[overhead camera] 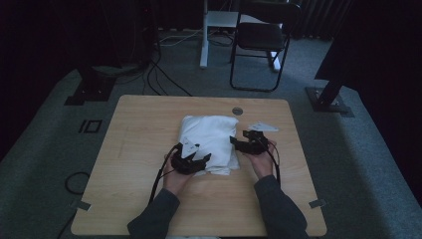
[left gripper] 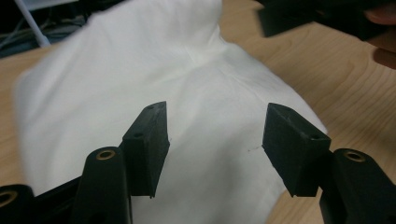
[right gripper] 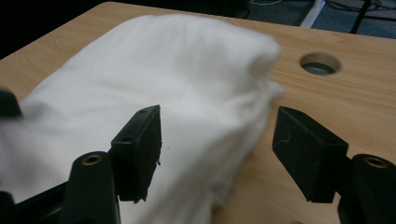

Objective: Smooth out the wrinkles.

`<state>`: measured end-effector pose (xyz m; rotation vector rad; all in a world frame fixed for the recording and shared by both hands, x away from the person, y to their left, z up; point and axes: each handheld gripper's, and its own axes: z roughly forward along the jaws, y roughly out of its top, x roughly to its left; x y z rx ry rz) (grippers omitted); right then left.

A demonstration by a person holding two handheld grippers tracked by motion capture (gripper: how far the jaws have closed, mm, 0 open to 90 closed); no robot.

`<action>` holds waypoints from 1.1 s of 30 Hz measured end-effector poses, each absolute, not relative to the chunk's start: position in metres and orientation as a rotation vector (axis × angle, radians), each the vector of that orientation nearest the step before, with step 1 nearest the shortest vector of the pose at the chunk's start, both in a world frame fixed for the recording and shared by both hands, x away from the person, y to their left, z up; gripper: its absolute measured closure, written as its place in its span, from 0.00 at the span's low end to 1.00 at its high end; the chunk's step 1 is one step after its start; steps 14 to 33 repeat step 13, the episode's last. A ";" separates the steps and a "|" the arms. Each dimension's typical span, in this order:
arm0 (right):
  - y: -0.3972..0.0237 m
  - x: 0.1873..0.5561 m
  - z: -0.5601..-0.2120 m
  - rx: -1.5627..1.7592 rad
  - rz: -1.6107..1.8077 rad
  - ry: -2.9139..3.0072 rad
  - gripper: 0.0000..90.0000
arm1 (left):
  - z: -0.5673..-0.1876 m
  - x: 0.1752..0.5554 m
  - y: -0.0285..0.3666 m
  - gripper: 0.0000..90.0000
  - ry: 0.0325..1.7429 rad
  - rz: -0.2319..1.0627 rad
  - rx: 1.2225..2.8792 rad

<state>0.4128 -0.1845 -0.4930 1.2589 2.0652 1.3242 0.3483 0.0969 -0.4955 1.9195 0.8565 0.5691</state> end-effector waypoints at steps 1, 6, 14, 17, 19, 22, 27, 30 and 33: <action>-0.192 0.407 -0.493 1.259 1.320 2.058 0.35 | -0.493 0.345 0.103 0.45 0.862 0.571 1.915; -0.234 0.377 -0.504 1.306 1.272 2.018 0.34 | -0.491 0.329 0.139 0.44 0.936 0.555 1.883; -0.285 0.340 -0.525 1.418 1.217 1.969 0.32 | -0.501 0.313 0.186 0.44 1.046 0.554 1.852; -0.285 0.340 -0.525 1.418 1.217 1.969 0.32 | -0.501 0.313 0.186 0.44 1.046 0.554 1.852; -0.285 0.340 -0.525 1.418 1.217 1.969 0.32 | -0.501 0.313 0.186 0.44 1.046 0.554 1.852; -0.285 0.340 -0.525 1.418 1.217 1.969 0.32 | -0.501 0.313 0.186 0.44 1.046 0.554 1.852; -0.285 0.340 -0.525 1.418 1.217 1.969 0.32 | -0.501 0.313 0.186 0.44 1.046 0.554 1.852; -0.285 0.340 -0.525 1.418 1.217 1.969 0.32 | -0.501 0.313 0.186 0.44 1.046 0.554 1.852; -0.285 0.340 -0.525 1.418 1.217 1.969 0.32 | -0.501 0.313 0.186 0.44 1.046 0.554 1.852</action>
